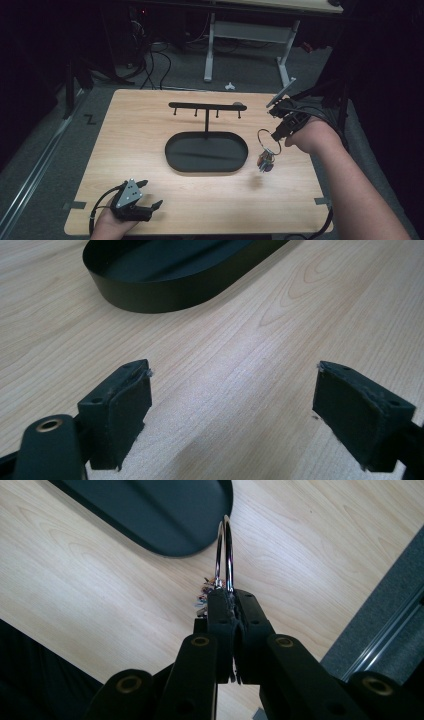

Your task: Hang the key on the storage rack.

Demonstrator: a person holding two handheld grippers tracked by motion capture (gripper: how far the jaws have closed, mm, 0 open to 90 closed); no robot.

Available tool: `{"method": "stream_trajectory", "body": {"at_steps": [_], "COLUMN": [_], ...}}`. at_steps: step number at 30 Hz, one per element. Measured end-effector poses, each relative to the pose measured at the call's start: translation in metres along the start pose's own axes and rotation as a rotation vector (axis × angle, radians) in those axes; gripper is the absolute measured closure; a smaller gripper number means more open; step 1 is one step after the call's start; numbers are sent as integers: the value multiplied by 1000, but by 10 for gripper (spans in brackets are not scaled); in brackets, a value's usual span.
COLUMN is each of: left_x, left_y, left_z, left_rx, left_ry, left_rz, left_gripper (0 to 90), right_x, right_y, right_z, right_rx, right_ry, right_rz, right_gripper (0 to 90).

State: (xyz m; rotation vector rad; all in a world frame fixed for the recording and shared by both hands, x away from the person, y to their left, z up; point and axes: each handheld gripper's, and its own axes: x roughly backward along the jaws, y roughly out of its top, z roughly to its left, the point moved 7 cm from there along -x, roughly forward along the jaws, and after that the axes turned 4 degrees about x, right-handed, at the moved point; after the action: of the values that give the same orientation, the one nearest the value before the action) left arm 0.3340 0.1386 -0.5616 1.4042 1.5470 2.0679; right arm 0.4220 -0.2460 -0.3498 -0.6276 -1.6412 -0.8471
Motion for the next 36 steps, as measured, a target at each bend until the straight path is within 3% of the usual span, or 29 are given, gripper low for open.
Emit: {"method": "stream_trajectory", "body": {"at_steps": [6, 25, 36], "left_x": [0, 2, 1], "left_y": [0, -1, -2], "left_z": [-1, 1, 2], "left_rx": [-4, 0, 0], "left_ry": [-3, 0, -2], "left_rz": [3, 3, 2], "left_gripper": [162, 162, 162], "right_x": [-3, -12, -18], "right_y": [14, 53, 72], "right_z": [7, 25, 22], "right_rx": [37, 71, 62], "right_ry": [17, 35, 41], "right_rz": [-17, -24, -39], "right_gripper": [877, 878, 878]}}
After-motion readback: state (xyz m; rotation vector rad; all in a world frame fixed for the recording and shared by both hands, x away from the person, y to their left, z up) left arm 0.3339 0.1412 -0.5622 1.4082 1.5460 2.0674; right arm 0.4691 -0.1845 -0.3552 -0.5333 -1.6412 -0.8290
